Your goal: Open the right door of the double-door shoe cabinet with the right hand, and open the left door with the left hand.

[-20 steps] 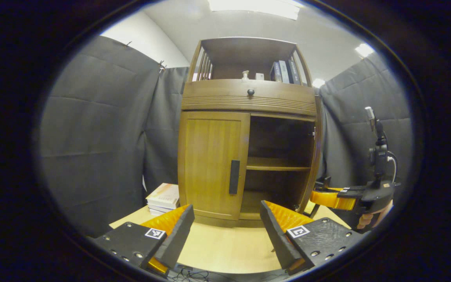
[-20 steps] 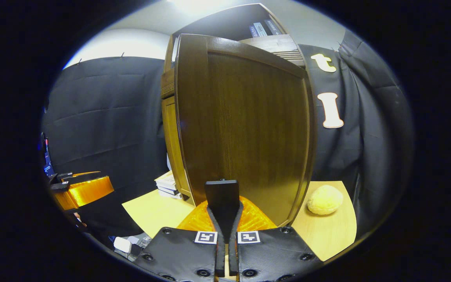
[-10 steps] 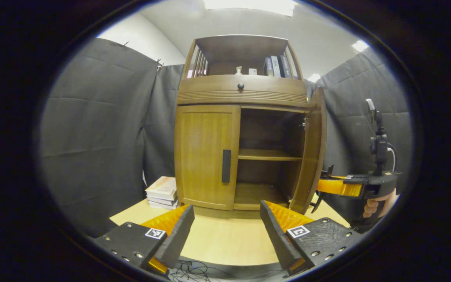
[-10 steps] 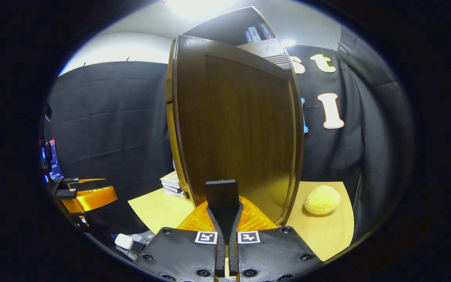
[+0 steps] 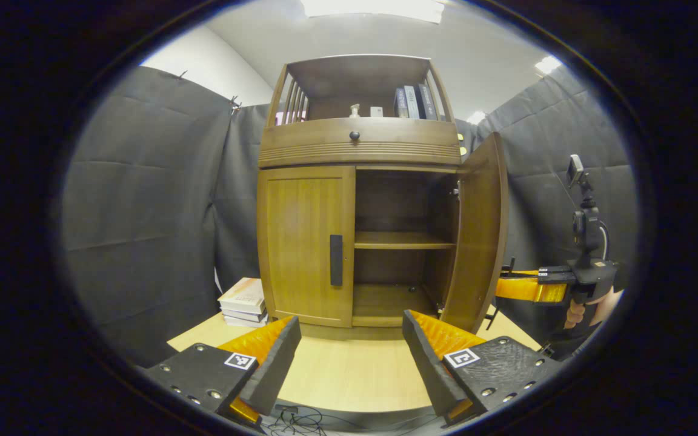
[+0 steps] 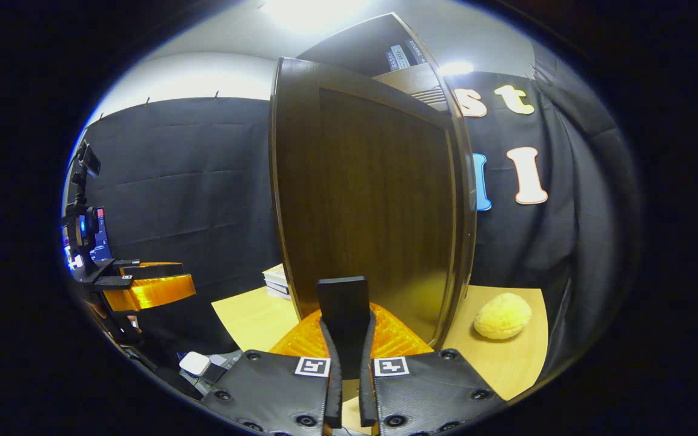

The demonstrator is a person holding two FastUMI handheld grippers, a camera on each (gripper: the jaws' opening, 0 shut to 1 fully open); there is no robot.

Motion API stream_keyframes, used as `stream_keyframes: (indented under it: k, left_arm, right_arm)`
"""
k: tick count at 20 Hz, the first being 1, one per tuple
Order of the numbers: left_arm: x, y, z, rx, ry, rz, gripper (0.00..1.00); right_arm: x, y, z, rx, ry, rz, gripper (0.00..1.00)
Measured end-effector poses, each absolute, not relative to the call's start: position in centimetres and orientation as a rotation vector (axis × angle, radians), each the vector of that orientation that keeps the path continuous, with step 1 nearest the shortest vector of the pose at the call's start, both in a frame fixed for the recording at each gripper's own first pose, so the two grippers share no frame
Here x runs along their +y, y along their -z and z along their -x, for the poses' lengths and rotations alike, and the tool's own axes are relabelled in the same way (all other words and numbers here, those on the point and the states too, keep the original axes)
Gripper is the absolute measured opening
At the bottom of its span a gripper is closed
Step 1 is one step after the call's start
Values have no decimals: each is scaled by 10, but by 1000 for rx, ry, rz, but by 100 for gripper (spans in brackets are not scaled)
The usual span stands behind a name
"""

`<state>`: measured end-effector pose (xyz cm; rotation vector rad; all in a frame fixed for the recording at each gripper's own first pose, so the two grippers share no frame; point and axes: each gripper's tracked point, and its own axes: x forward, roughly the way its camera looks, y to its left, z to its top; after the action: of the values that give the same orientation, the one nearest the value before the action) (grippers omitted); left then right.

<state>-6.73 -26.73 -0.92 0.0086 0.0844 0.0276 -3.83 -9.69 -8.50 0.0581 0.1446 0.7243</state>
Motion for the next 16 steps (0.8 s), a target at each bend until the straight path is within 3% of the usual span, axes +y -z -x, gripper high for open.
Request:
stream_keyframes:
  k: [1, 3, 4, 7, 8, 9, 10, 15, 16]
  left_arm:
    - [-270, 10, 69, 85, -27, -7, 98]
    - [-276, 10, 65, 88, -19, -1, 98]
    - [-278, 10, 62, 90, -15, -4, 98]
    - [-293, 11, 58, 94, 1, -15, 98]
    - [-298, 11, 56, 96, 8, -17, 98]
    - [-304, 11, 57, 98, 16, -21, 98]
    - [-309, 11, 54, 99, 24, -25, 98]
    - [-331, 7, 49, 96, 57, -38, 98]
    - [-333, 6, 48, 97, 62, -37, 98]
  right_arm:
    - [-101, 86, 38, 144, -723, -61, 9]
    - [-111, 87, 40, 151, -713, -67, 13]
    - [-117, 87, 39, 150, -711, -68, 19]
    - [-142, 88, 32, 166, -648, -99, 22]
    - [-149, 87, 29, 164, -632, -119, 29]
    - [-158, 87, 29, 166, -626, -133, 26]
    - [-164, 89, 27, 165, -611, -143, 29]
    - [-176, 91, 23, 177, -584, -158, 27]
    - [-177, 91, 24, 179, -579, -151, 34]
